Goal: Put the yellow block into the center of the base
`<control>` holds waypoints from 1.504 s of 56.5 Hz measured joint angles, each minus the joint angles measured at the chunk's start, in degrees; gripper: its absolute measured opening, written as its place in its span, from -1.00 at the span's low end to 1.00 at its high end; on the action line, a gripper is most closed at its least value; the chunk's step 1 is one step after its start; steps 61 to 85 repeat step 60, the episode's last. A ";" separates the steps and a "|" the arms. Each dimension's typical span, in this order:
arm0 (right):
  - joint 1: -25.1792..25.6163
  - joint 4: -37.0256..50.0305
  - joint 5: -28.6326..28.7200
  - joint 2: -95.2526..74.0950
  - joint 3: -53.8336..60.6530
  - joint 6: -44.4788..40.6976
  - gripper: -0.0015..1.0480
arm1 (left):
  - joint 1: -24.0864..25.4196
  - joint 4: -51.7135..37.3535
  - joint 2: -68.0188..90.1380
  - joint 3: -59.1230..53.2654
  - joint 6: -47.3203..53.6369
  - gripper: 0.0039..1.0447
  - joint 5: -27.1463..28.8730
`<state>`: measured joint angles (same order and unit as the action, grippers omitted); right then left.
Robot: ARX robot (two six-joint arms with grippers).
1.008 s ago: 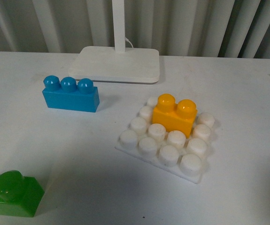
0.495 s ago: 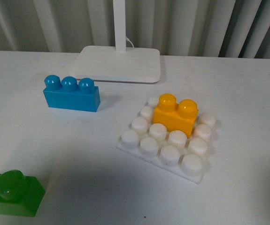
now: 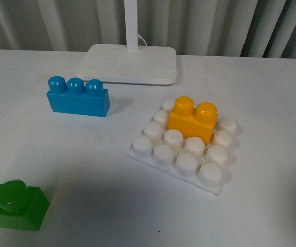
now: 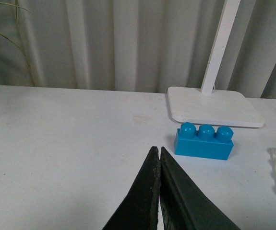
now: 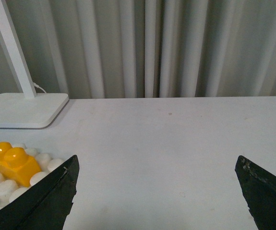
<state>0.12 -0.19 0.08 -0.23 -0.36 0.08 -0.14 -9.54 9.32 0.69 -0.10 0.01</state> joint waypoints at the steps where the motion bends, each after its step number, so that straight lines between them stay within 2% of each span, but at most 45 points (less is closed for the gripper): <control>1: 0.00 0.00 0.00 0.00 0.00 0.00 0.83 | 0.00 1.86 -1.51 0.00 0.02 -0.93 0.02; 5: 0.00 0.00 -0.02 0.00 0.00 0.00 0.83 | 0.00 8.81 -7.28 0.00 0.00 -0.93 -0.02; 13: 0.00 0.00 0.00 0.00 0.00 0.00 0.83 | 0.00 9.42 -8.98 0.00 0.00 -0.93 -0.02; 19: 0.00 0.00 0.00 0.00 0.00 0.00 0.83 | 0.00 9.42 -9.05 0.00 -0.02 -0.46 -0.02; 24: 0.00 0.00 0.00 0.00 0.00 0.00 0.83 | 0.00 9.42 -9.07 0.00 -0.02 0.03 -0.02; 28: 0.00 0.00 0.00 0.00 0.00 0.00 0.83 | 0.00 9.42 -9.07 0.00 -0.02 0.27 -0.02; 34: 0.00 0.00 0.00 0.00 0.00 0.00 0.83 | 0.00 9.42 -9.07 0.00 -0.02 0.75 -0.02; 37: 0.00 0.00 0.00 0.00 0.00 0.00 0.83 | 0.00 9.42 -9.07 0.00 -0.02 0.91 -0.02; 85: 0.00 0.00 0.00 0.00 0.00 0.00 0.83 | 0.00 9.42 -9.07 0.00 -0.02 0.88 -0.02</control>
